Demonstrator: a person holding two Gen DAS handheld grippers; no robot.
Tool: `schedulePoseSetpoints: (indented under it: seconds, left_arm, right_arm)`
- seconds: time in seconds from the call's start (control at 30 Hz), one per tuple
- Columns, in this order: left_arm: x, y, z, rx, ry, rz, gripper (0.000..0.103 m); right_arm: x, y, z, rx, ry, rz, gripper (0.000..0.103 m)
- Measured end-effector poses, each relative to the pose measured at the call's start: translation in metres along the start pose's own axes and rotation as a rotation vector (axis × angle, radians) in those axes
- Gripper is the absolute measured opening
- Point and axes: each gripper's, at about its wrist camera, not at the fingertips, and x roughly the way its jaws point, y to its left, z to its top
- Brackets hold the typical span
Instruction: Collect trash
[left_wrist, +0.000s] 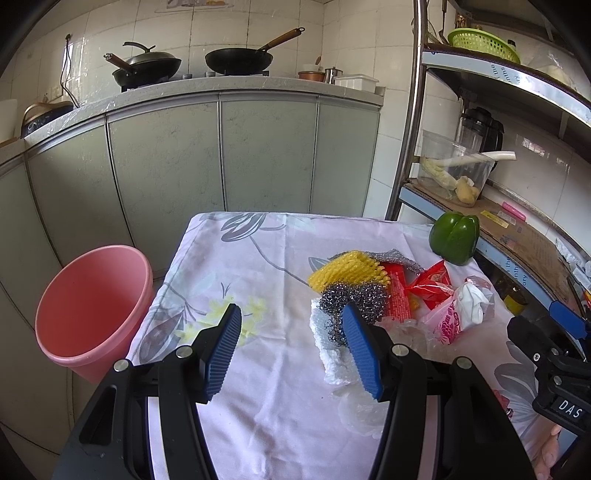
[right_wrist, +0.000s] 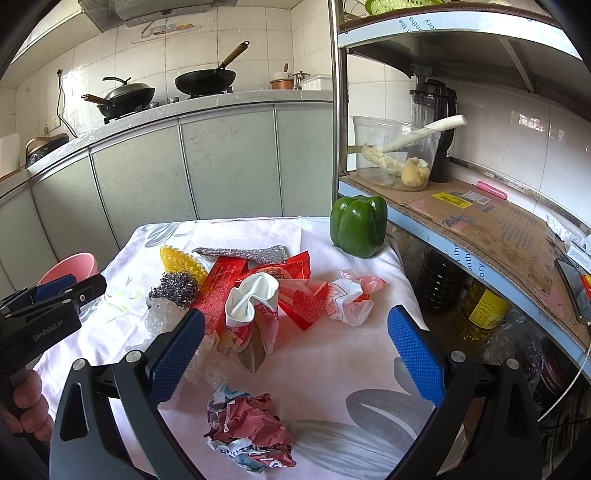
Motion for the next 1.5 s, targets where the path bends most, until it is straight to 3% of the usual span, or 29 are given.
schedulePoseSetpoints:
  seconds: [0.7,0.83,1.13,1.23,1.5]
  left_arm:
    - [-0.009,0.001,-0.001,0.019,-0.063,-0.083,0.056]
    - [-0.004,0.004,-0.006,0.023,-0.019,-0.117,0.056]
    - [-0.005,0.0,-0.024,0.074,0.102,-0.339,0.057]
    - [-0.005,-0.011,-0.033,0.121,0.145,-0.394,0.057]
    - [0.013,-0.026,-0.043,0.161,0.224,-0.382,0.059]
  right_arm:
    - [0.0,-0.008,0.001,0.012,0.005,0.041,0.1]
    - [0.001,-0.012,-0.002,0.01,0.026,0.066,0.1]
    - [-0.003,-0.017,-0.011,0.001,0.065,0.152,0.099]
    - [-0.003,-0.014,-0.015,-0.024,0.104,0.194,0.093]
    - [0.003,-0.01,-0.037,-0.064,0.258,0.314,0.09]
